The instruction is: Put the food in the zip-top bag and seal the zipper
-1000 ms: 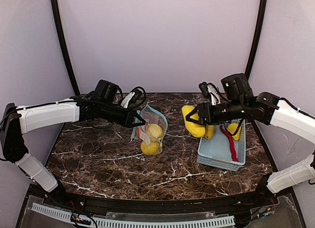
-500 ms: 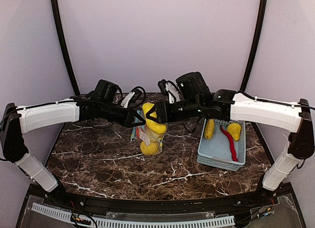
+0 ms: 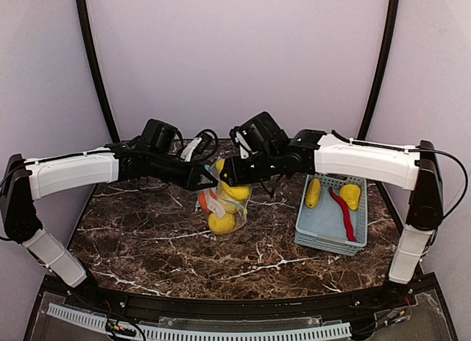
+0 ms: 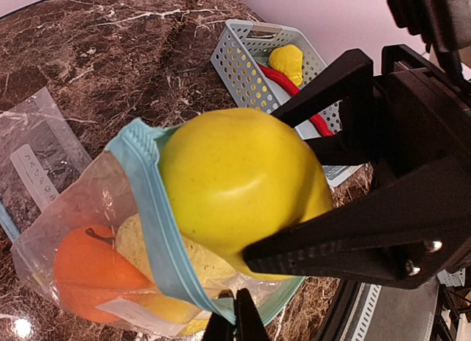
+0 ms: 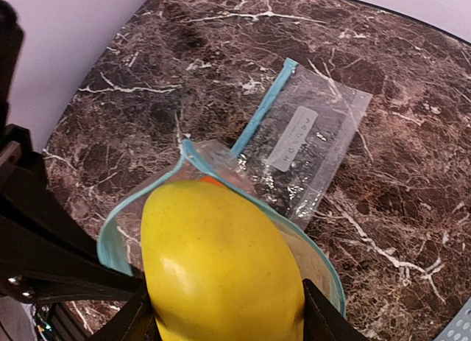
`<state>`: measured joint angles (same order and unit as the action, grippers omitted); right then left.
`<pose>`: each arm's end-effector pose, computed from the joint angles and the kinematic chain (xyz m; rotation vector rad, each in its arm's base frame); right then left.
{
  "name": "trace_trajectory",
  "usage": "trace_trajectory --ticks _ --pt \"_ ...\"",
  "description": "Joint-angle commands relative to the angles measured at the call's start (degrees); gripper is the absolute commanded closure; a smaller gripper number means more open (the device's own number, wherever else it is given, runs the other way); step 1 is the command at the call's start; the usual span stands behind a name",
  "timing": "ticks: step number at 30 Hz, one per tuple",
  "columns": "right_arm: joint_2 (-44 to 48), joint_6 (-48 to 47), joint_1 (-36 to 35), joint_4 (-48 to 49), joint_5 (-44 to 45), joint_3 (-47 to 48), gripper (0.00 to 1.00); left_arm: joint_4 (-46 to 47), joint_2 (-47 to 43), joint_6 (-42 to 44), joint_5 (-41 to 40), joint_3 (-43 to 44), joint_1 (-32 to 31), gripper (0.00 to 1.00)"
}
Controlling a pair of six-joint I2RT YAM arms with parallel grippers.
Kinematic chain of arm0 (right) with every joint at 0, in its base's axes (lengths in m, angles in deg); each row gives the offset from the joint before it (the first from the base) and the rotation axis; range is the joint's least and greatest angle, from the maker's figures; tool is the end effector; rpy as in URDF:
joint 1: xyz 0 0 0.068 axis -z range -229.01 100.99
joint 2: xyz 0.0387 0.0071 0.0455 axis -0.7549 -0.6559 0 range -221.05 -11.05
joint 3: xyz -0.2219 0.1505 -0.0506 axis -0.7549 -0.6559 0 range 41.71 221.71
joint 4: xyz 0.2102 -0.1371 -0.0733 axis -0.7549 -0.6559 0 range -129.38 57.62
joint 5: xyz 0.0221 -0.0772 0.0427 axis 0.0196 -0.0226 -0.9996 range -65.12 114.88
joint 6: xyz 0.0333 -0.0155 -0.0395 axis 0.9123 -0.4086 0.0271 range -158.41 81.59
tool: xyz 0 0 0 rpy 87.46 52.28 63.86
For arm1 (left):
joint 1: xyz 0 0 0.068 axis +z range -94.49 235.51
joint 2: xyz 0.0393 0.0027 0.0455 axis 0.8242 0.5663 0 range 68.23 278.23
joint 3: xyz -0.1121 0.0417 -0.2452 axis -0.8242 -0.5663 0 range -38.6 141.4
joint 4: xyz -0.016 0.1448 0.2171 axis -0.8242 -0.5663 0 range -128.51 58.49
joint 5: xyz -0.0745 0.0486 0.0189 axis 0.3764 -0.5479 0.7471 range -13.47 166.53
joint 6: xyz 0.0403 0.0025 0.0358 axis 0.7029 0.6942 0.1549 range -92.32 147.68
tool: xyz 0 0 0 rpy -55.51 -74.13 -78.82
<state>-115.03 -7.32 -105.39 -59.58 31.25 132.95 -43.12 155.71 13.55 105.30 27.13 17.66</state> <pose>0.2360 0.3474 0.3040 -0.4556 2.3111 0.6653 0.2628 -0.2258 0.2844 0.7647 2.1326 -1.0474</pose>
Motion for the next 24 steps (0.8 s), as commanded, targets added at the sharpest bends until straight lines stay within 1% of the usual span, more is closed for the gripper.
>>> trace_trajectory --ticks 1,10,15,19,24 --pt "-1.9 -1.6 -0.4 -4.8 5.4 2.9 0.47 1.0 -2.2 0.6 1.0 0.0 -0.3 0.99" --pt "-6.6 -7.3 -0.4 -5.3 1.8 8.8 0.41 1.0 -1.7 0.3 1.7 0.0 -0.3 0.99" --pt "-8.7 -12.5 -0.4 -5.5 -0.2 11.4 0.37 1.1 -1.4 0.2 2.1 0.1 -0.3 0.99" --pt "-9.8 -15.5 -0.4 -6.1 -1.0 12.4 0.29 1.1 -1.3 0.1 1.9 0.1 -0.3 0.99" --pt "-8.5 -15.4 -0.4 -6.1 0.1 11.3 0.18 0.5 -1.7 0.0 -0.2 0.0 -0.3 0.99"
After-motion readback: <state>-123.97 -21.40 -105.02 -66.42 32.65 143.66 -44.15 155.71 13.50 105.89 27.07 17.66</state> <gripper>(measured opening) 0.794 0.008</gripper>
